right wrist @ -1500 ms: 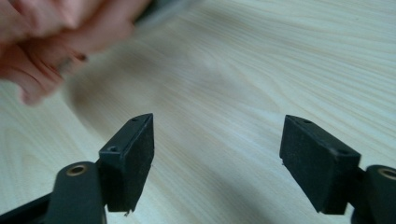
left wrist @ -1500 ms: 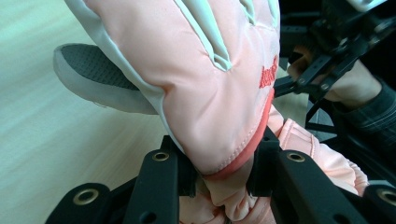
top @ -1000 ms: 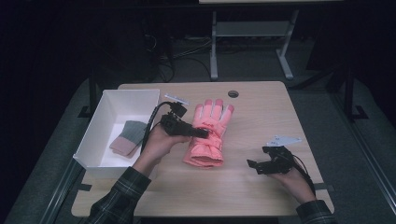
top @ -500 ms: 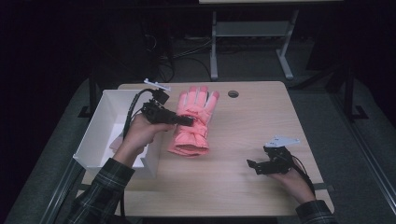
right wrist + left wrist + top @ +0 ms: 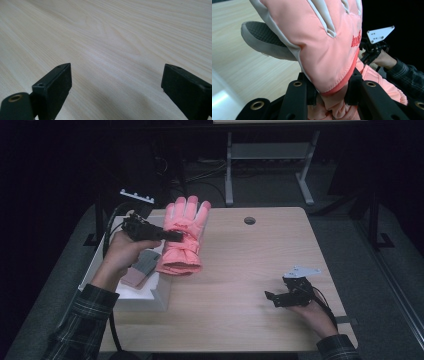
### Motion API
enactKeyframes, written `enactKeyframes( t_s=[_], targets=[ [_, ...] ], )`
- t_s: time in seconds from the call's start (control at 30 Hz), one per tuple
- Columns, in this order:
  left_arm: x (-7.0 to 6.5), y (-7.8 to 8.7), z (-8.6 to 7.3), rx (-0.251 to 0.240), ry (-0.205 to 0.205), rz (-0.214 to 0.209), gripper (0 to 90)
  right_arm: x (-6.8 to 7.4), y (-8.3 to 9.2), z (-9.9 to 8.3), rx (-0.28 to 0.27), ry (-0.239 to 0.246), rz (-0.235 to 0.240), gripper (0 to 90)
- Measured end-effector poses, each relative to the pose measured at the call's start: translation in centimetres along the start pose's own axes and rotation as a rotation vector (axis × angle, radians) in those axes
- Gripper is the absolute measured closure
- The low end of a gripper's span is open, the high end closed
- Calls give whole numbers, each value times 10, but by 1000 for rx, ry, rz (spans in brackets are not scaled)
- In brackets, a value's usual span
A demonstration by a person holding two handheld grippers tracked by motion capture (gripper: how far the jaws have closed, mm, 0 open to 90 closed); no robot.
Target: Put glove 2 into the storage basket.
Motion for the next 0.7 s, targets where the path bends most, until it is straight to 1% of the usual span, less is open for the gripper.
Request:
enactKeyframes(
  t_s=[0.07,0.1,0.13,0.3,0.37,0.53,0.7],
  targets=[
    [7,8,0,-8,10,7,687,0,-1,0,-1,-3,-1,93],
    [7,8,0,-8,10,7,687,-1,-1,-1,4,1,-1,93],
    [14,16,-1,-16,22,11,687,0,-1,-1,3,0,0,93],
    [33,33,-5,-33,42,35,687,0,-1,-1,3,2,-2,93],
    [42,38,-7,-38,59,45,687,0,-2,-1,4,1,-1,93],
    [66,45,-18,-33,86,78,687,0,-2,-2,10,-2,0,93],
    [86,47,-29,-22,110,91,687,-1,-2,-1,7,4,-7,94]
  ],
)
Point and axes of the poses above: each handheld gripper's, and its own axes: y roughly backward along the jaws, z roughly out of its top, x roughly to its left, the point moved 10 cm from there along -y, roughly forward along the jaws, and after that the axes turned 15 degrees about z, right-handed, at the moved point
